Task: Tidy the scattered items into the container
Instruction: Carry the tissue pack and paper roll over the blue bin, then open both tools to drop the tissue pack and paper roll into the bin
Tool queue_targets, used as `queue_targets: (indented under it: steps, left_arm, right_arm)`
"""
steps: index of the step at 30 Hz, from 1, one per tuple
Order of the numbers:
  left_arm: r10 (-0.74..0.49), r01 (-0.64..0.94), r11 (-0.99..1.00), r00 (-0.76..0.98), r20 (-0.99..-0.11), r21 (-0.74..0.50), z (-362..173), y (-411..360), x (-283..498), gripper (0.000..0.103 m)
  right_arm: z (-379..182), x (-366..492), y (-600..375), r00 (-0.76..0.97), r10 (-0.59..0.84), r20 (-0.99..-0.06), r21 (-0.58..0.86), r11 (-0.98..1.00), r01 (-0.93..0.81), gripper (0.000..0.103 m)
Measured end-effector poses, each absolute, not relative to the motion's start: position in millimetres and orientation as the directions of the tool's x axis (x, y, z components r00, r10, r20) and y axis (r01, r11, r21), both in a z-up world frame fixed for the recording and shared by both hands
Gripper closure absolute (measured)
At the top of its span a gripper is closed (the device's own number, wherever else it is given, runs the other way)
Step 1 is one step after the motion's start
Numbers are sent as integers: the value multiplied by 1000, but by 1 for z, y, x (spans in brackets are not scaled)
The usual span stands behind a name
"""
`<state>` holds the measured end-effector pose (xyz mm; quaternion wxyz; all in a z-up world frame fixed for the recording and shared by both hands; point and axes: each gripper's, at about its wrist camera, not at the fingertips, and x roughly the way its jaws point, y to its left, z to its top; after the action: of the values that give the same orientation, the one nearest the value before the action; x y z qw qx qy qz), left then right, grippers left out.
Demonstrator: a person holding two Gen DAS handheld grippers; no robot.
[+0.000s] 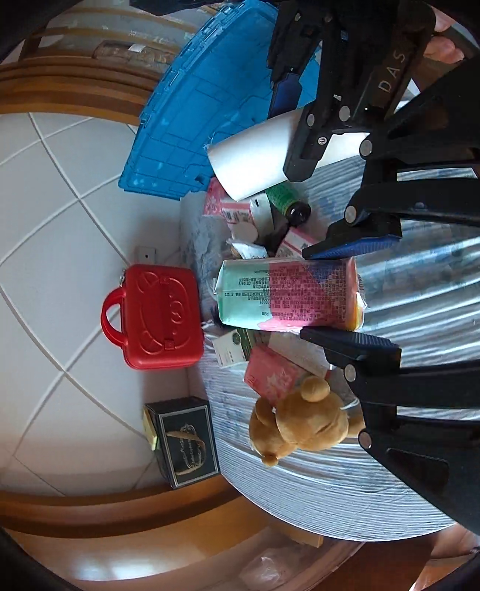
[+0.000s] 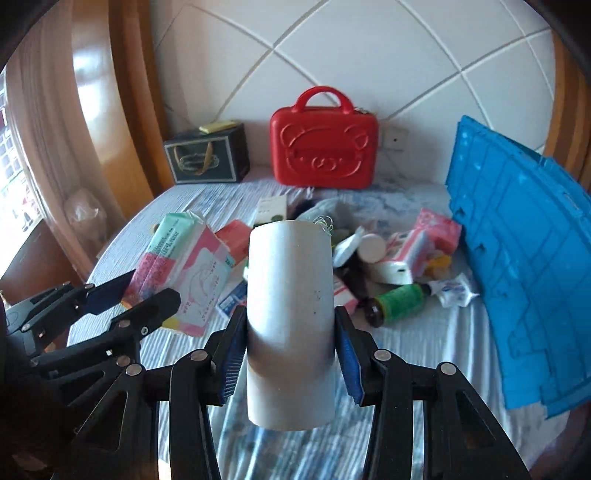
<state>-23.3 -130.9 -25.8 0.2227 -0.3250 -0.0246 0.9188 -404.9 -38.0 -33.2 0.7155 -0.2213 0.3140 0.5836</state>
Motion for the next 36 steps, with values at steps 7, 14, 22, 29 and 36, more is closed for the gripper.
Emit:
queue_targets:
  steps: [7, 14, 22, 29, 36]
  left_arm:
    - [427, -400, -901, -748, -508, -169, 27, -29, 26, 68]
    - [425, -406, -902, -782, -455, -145, 80, 57, 52, 68]
    - [504, -498, -859, -782, -367, -117, 125, 141, 46, 68]
    - [596, -606, -790, -723, -350, -95, 159, 231, 38, 76]
    - [608, -639, -758, -619, -497, -131, 156, 329, 20, 78]
  right_arm:
    - [22, -318, -118, 169, 775, -609, 20, 227, -974, 58]
    - [62, -231, -175, 201, 810, -551, -7, 236, -972, 58]
    - [79, -134, -212, 305, 809, -502, 16, 361, -932, 58]
    - [74, -33, -243, 424, 727, -539, 30, 520, -854, 58]
    - [42, 53, -241, 390, 647, -656, 31, 539, -842, 58]
